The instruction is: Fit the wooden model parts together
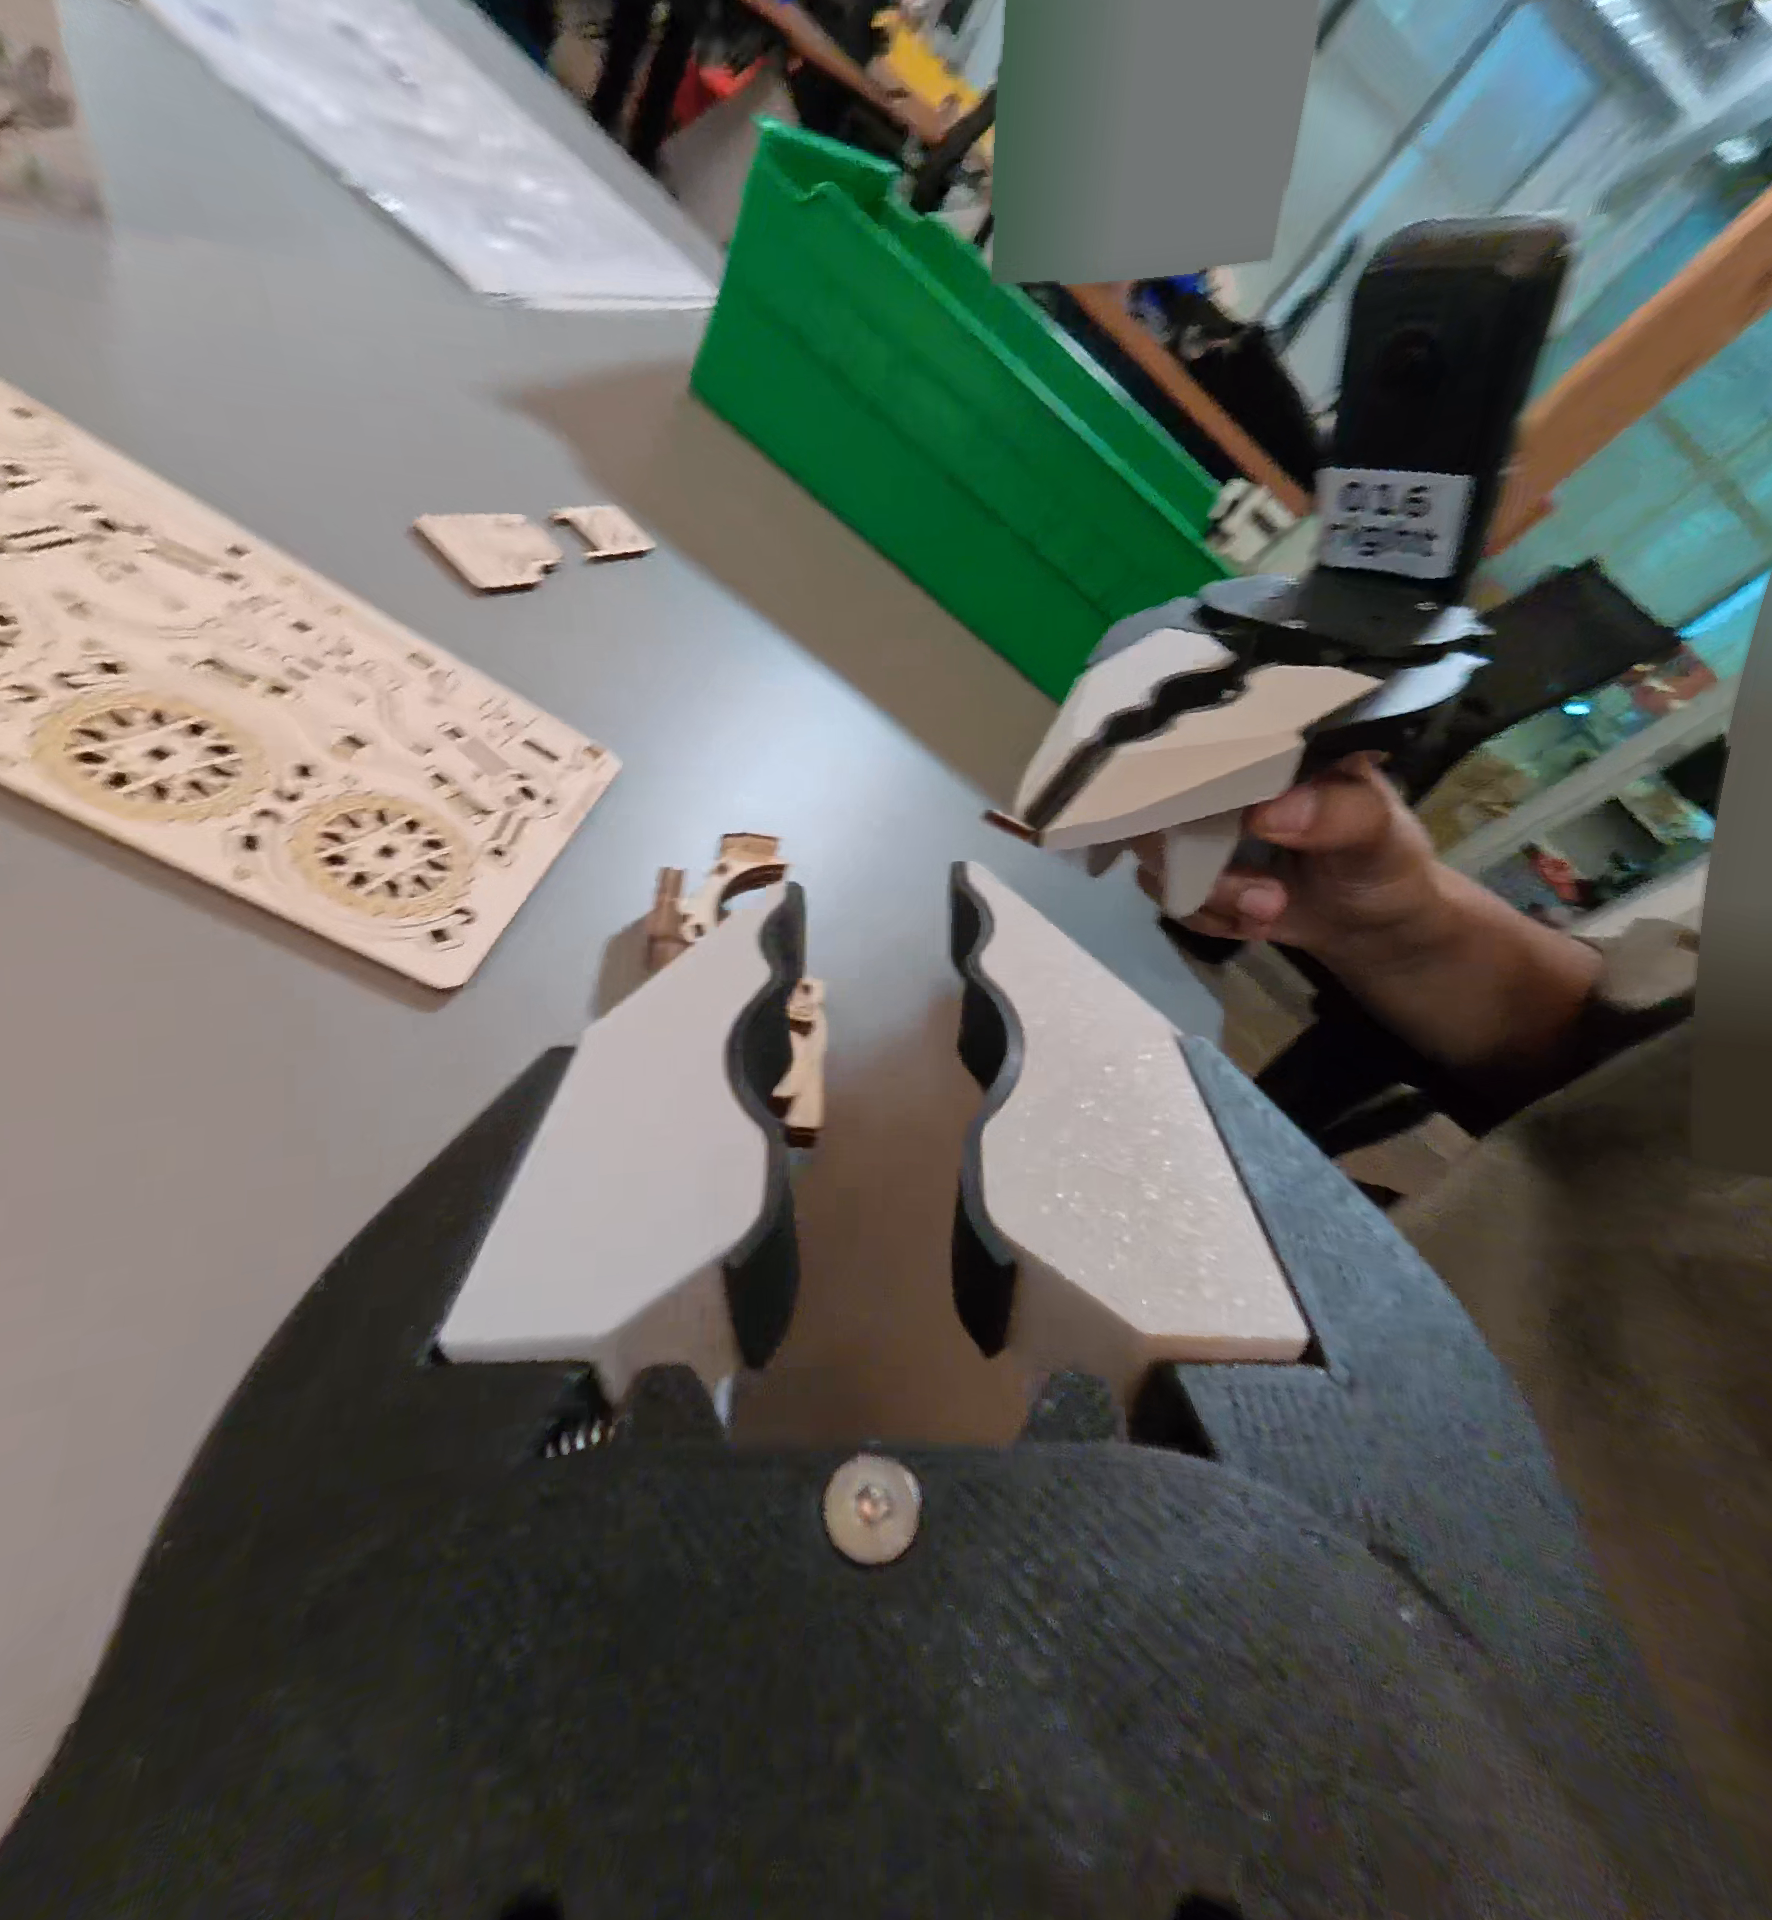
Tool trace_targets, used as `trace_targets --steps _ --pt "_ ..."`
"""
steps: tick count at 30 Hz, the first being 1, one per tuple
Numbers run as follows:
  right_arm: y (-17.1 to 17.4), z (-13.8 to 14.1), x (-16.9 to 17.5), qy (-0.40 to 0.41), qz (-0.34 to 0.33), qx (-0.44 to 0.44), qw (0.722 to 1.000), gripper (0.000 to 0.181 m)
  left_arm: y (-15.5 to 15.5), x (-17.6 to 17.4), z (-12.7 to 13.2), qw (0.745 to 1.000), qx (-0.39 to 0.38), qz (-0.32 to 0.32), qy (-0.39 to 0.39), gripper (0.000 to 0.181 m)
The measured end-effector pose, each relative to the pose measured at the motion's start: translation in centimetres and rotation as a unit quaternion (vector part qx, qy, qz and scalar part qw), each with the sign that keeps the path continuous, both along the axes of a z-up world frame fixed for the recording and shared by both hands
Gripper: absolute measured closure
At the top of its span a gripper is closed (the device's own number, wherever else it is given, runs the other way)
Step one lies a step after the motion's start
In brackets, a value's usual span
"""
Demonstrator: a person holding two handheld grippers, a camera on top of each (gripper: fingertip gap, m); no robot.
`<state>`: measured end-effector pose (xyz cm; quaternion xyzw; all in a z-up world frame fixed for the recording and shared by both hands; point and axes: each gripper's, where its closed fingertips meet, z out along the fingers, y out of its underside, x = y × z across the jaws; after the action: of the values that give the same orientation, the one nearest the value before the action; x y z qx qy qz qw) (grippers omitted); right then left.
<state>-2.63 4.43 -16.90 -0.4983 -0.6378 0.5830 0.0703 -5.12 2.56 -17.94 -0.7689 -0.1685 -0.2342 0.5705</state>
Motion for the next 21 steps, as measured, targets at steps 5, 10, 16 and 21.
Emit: trace_targets --steps 5,10,16,21 --pt "-0.9 1.1 0.4 0.064 0.024 0.045 0.997 0.181 -0.2 2.9 2.6 0.985 0.07 -0.079 -0.136 0.166" --pt "-1.9 1.5 0.8 0.122 0.039 0.124 0.984 0.181 -0.2 3.4 2.8 0.964 0.082 -0.098 -0.234 0.161" --pt "-2.7 1.6 1.1 0.165 0.047 0.186 0.967 0.181 -0.2 3.8 2.6 0.961 0.072 -0.107 -0.243 0.18" --pt "-2.6 1.7 0.8 0.178 0.036 0.184 0.966 0.174 -0.2 3.6 2.9 0.955 0.08 -0.107 -0.267 0.181"
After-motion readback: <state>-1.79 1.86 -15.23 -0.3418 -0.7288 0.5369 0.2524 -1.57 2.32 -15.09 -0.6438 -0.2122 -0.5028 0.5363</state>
